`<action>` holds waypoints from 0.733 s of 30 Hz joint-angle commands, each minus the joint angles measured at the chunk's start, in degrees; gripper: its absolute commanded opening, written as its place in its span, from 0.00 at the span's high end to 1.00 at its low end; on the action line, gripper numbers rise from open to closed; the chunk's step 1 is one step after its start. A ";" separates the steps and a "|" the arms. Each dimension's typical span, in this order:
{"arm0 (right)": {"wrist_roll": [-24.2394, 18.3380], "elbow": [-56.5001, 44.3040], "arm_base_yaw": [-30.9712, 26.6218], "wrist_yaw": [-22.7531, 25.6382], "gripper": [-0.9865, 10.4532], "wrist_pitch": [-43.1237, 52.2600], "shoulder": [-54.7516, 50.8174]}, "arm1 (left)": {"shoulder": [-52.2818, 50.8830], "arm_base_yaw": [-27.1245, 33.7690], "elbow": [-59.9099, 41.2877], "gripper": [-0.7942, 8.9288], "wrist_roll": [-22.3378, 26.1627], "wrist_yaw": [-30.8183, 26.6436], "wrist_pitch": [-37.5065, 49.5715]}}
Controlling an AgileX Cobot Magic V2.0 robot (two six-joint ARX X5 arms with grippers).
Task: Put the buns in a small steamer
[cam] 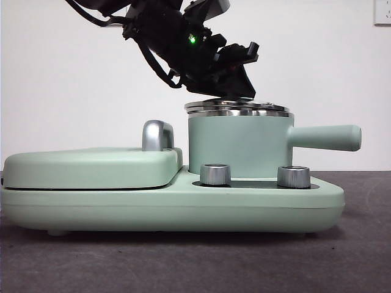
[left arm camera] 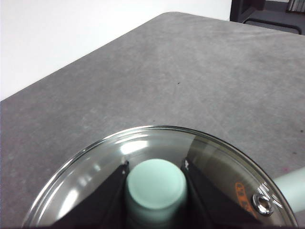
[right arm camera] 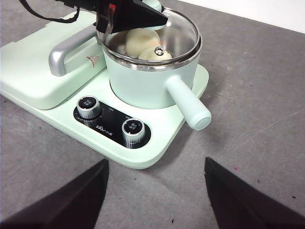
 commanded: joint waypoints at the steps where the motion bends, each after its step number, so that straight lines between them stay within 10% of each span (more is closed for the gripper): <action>1: 0.85 0.48 0.66 0.02 0.63 0.24 0.22 | 1.05 -0.31 1.95 0.90 0.07 -0.09 1.51; 22: 0.85 0.48 0.66 0.04 0.63 0.24 0.22 | 4.15 -1.07 1.95 0.90 0.02 1.51 1.11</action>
